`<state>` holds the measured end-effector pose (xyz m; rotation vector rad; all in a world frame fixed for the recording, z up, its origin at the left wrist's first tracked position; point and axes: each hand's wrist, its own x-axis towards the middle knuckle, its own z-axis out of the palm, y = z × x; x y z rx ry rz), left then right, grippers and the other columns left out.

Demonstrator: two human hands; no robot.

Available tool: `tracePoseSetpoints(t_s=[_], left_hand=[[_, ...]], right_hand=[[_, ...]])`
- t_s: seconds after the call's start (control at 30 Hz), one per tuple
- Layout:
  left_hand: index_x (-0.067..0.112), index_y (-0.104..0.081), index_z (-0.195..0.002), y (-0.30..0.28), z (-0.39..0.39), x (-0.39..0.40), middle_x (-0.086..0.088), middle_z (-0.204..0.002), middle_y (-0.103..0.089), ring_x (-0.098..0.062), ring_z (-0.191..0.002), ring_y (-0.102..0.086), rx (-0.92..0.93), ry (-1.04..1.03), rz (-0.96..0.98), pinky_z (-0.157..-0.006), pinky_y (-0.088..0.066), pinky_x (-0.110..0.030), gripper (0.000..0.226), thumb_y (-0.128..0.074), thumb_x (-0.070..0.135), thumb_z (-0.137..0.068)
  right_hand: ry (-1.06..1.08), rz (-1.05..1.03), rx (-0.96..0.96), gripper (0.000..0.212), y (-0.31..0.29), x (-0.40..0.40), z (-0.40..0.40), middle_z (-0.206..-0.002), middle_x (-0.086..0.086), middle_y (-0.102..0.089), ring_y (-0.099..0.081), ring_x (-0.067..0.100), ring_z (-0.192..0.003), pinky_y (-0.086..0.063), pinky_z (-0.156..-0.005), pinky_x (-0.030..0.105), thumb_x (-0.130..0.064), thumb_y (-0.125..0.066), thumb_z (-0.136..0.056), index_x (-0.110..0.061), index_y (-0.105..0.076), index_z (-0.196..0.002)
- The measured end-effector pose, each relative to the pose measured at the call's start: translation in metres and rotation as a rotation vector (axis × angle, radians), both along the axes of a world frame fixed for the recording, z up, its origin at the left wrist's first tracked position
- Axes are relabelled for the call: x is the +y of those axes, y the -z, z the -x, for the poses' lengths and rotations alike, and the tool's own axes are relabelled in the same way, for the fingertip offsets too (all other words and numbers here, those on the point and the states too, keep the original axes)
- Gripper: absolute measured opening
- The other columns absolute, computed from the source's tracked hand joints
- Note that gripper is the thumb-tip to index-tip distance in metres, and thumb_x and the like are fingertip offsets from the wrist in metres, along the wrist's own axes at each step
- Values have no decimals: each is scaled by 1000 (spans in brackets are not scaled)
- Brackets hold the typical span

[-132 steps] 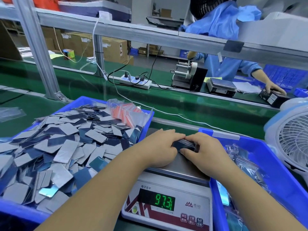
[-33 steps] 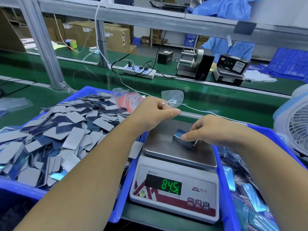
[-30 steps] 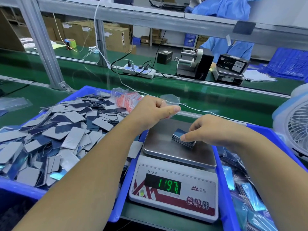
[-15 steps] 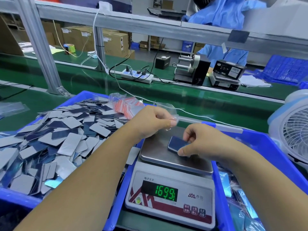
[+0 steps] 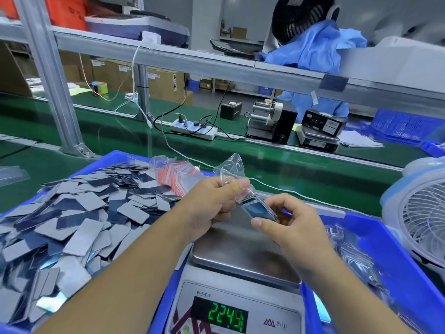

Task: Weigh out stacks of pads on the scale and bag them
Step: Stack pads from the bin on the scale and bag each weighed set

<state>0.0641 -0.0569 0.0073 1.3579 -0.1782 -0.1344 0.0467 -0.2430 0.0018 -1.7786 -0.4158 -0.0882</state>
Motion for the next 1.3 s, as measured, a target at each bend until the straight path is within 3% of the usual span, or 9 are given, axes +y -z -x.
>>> tracePoseSetpoints(t_s=[0.23, 0.37, 0.53, 0.67, 0.8, 0.93, 1.1, 1.17, 1.3], left_hand=[[27, -61, -60, -1, 2, 1, 12, -57, -47, -8, -51, -32, -52, 29, -30, -49, -19, -24, 32, -79, 52, -69], [27, -64, -60, -4, 3, 0, 13, -59, -54, -6, -50, -35, -47, 32, -6, -48, -25, -20, 29, -78, 52, -68], [24, -71, -69, -4, 5, 1, 1, -69, -48, -10, -57, -33, -34, 57, 7, -50, -19, -24, 24, -74, 45, -79], [22, -78, -80, -5, 7, 2, 5, -70, -60, -8, -55, -38, -52, 91, 26, -51, -25, -22, 8, -75, 30, -79], [22, -79, -82, -3, 7, 2, 8, -64, -57, -7, -54, -37, -56, 97, 34, -50, -30, -19, 7, -76, 26, -78], [12, -75, -94, -2, 6, 2, 10, -59, -53, -6, -51, -37, -41, 144, 63, -48, -29, -18, 18, -75, 21, -78], [11, -79, -94, -2, 7, 0, -3, -70, -58, -10, -55, -40, -95, 96, 53, -50, -32, -20, 22, -77, 15, -73], [11, -79, -97, -1, 7, -2, -3, -73, -63, -9, -55, -43, -107, 103, 69, -50, -36, -20, 24, -78, 14, -74], [18, -80, -91, 0, 2, 2, 3, -69, -62, -8, -53, -42, -102, 31, 119, -50, -38, -20, 17, -79, 18, -74]], right_hand=[[90, -77, -110, 25, 2, 3, 4, -73, -6, -66, -52, 8, -60, -43, -56, 20, -26, -81, -64, -28, -67, -85], [127, -90, -176, 28, 3, 4, 5, -76, -1, -65, -54, 20, -64, -46, -60, 35, -38, -78, -61, -31, -66, -85], [249, 41, -285, 25, 2, 4, 4, -75, -6, -60, -48, 14, -59, -42, -56, 27, -31, -77, -66, -44, -63, -84], [184, -52, -160, 21, 0, 5, 6, -69, -6, -61, -48, 14, -56, -41, -53, 27, -27, -78, -66, -34, -65, -81], [19, -278, 83, 22, -2, 9, 10, -66, -2, -58, -42, 12, -49, -37, -44, 23, -13, -81, -66, -21, -66, -80], [88, -287, 53, 28, -1, 13, 12, -68, 2, -59, -43, 14, -51, -37, -46, 24, 3, -78, -76, -21, -66, -80], [-111, -272, 206, 21, -5, 9, 13, -72, 8, -58, -42, 16, -50, -36, -44, 24, -14, -76, -68, -19, -70, -88], [-130, -250, 178, 24, -7, 7, 12, -69, 7, -57, -41, 15, -49, -36, -44, 23, -13, -73, -69, -21, -72, -92], [-91, -465, 153, 20, -13, -1, 8, -64, 4, -53, -39, 12, -46, -34, -42, 20, -9, -70, -70, -23, -72, -84]])
